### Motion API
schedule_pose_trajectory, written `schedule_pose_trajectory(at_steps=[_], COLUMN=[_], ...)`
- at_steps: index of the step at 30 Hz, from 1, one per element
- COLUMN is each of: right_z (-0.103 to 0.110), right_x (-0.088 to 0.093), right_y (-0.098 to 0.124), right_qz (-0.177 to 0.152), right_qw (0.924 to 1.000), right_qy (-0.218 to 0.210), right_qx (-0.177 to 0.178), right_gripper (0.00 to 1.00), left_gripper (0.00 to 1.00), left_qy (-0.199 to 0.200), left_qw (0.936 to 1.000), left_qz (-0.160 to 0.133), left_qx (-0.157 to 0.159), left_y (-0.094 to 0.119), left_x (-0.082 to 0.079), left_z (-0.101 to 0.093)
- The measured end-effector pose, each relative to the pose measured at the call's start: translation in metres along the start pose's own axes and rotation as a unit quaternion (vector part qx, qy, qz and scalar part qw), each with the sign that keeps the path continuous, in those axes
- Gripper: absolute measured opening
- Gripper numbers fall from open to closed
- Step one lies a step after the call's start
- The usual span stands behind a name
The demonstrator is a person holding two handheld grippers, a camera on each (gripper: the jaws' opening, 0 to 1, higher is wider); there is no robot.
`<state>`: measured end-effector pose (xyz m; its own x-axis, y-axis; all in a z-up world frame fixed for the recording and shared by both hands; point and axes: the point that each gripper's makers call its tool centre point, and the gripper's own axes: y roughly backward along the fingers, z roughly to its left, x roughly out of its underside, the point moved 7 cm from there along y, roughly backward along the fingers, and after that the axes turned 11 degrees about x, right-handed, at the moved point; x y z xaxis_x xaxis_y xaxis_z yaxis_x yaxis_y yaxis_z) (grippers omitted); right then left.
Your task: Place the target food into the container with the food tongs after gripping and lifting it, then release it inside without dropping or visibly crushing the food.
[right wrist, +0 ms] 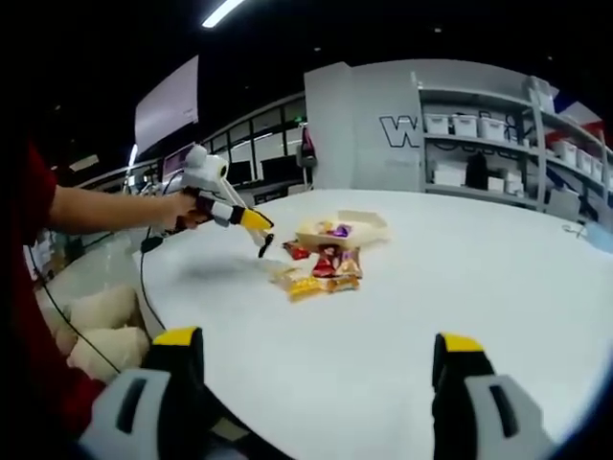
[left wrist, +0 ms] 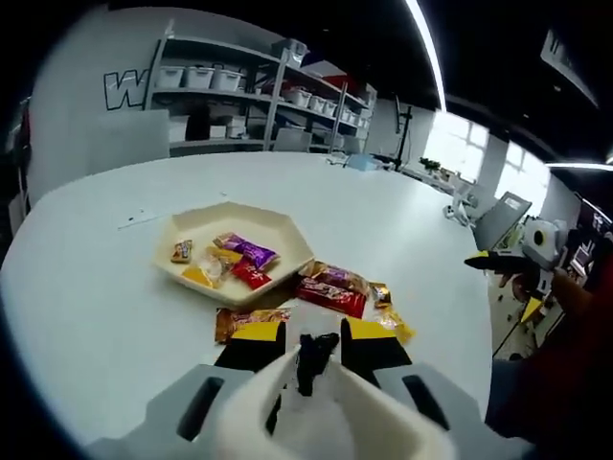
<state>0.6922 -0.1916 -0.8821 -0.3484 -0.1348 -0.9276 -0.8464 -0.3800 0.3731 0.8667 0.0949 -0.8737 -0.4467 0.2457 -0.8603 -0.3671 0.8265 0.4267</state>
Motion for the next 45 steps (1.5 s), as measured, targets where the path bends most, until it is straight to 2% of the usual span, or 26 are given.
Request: schedule_pose_trajectory(at_steps=[1,5,14,16,22,25,28,37,41,45], right_z=[0.0,0.0,-0.002,-0.002,-0.004,-0.004,-0.005,-0.005,-0.006,-0.007], right_x=[0.0,0.0,0.0,0.001,0.002,0.002,0.005,0.007,0.005,0.006], right_y=[0.001,0.001,0.002,0.002,0.002,0.003,0.002,-0.003,-0.002,-0.001], right_qz=[0.0,0.0,0.001,0.003,0.006,0.007,0.01,0.017,0.013,0.014], right_qw=[1.0,1.0,1.0,1.0,0.9999,0.9999,0.9999,0.9997,0.9998,0.9998], right_qy=[0.0,0.0,0.0,0.0,0.001,0.003,0.003,0.015,0.008,0.008], right_qx=[0.0,0.001,0.006,0.007,0.009,0.009,0.011,0.012,0.011,0.013], right_gripper=[0.99,0.99,0.99,0.99,0.99,0.99,0.99,0.99,0.99,0.99], left_gripper=[0.21,0.21,0.24,0.25,0.25,0.23,0.2,0.2,0.2,0.2], left_qy=[0.001,0.005,0.014,-0.004,-0.012,-0.015,0.007,0.011,-0.008,-0.015], left_qw=[1.0,0.9998,0.9999,0.9999,0.9997,0.9999,0.9999,0.9999,0.9999,0.9999], left_qz=[0.01,0.017,0.006,0.012,0.02,0.007,-0.004,-0.005,0.007,0.002], left_qx=[0.001,0.002,0.004,0.002,0.005,0.001,0.008,0.008,0.004,0.002], left_y=[-0.003,-0.008,-0.012,-0.014,-0.021,-0.02,-0.018,-0.018,-0.019,-0.016], left_x=[0.004,0.013,0.012,0.014,0.022,0.022,0.023,0.022,0.018,0.011], left_z=[0.001,0.003,0.003,0.002,0.003,0.005,0.007,0.007,0.002,0.001])
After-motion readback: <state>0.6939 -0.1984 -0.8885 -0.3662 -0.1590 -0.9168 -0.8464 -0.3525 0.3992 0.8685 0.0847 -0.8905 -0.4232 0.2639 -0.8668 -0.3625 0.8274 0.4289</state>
